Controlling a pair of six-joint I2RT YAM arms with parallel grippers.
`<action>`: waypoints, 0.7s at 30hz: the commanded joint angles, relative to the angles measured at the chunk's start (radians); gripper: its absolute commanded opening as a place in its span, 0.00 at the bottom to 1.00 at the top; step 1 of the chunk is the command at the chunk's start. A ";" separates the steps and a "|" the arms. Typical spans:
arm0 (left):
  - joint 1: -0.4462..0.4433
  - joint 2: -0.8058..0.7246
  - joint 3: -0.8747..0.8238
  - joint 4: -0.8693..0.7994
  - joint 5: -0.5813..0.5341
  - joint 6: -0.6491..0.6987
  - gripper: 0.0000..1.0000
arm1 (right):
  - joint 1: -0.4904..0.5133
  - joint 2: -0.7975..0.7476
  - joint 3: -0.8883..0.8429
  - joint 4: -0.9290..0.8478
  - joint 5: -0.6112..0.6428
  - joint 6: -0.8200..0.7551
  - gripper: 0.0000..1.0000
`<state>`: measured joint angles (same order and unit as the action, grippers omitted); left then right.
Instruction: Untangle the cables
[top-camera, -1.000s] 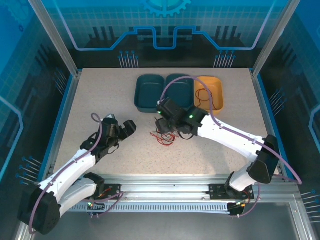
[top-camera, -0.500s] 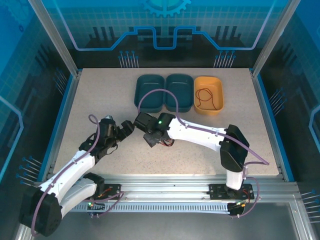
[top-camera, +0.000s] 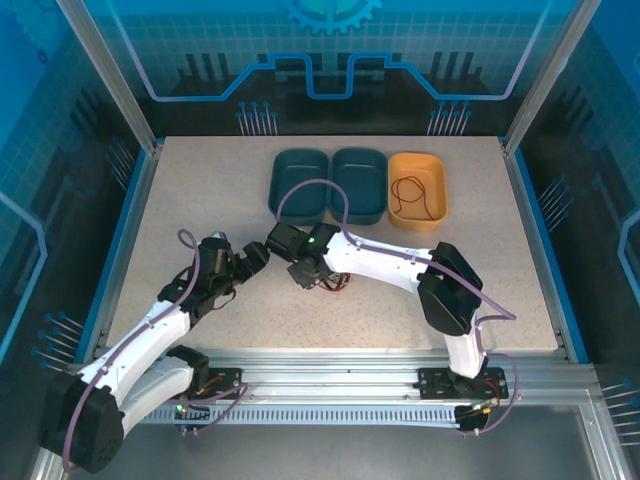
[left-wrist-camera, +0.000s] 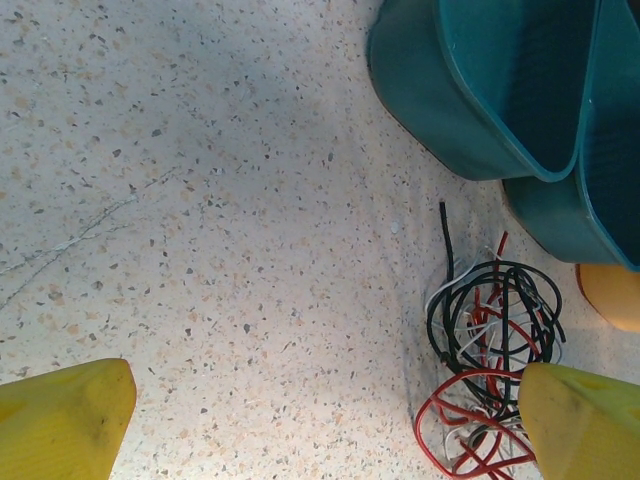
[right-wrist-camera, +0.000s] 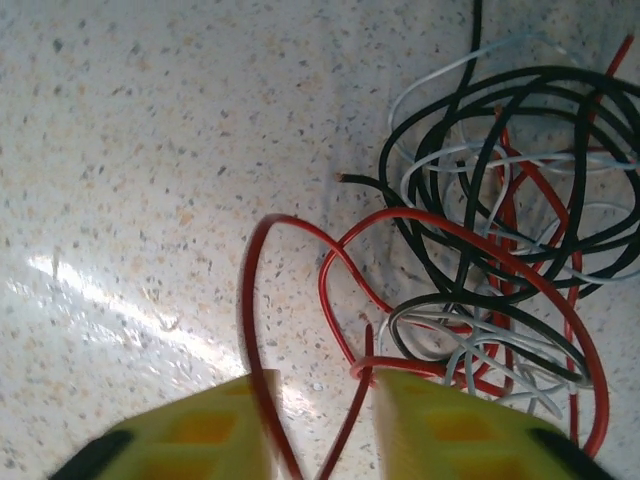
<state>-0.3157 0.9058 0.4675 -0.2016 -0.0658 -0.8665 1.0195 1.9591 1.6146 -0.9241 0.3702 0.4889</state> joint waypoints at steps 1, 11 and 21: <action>0.012 -0.007 -0.021 0.024 0.038 0.000 0.99 | -0.028 0.016 0.045 -0.029 -0.006 0.075 0.11; 0.012 -0.013 -0.021 0.119 0.142 0.102 0.99 | -0.032 -0.142 0.024 -0.040 0.027 0.169 0.00; 0.003 0.001 -0.018 0.166 0.257 0.167 0.99 | 0.013 -0.333 -0.047 0.032 0.120 0.187 0.00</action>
<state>-0.3153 0.9062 0.4549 -0.0654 0.1341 -0.7414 1.0107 1.6543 1.5867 -0.9100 0.4362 0.6529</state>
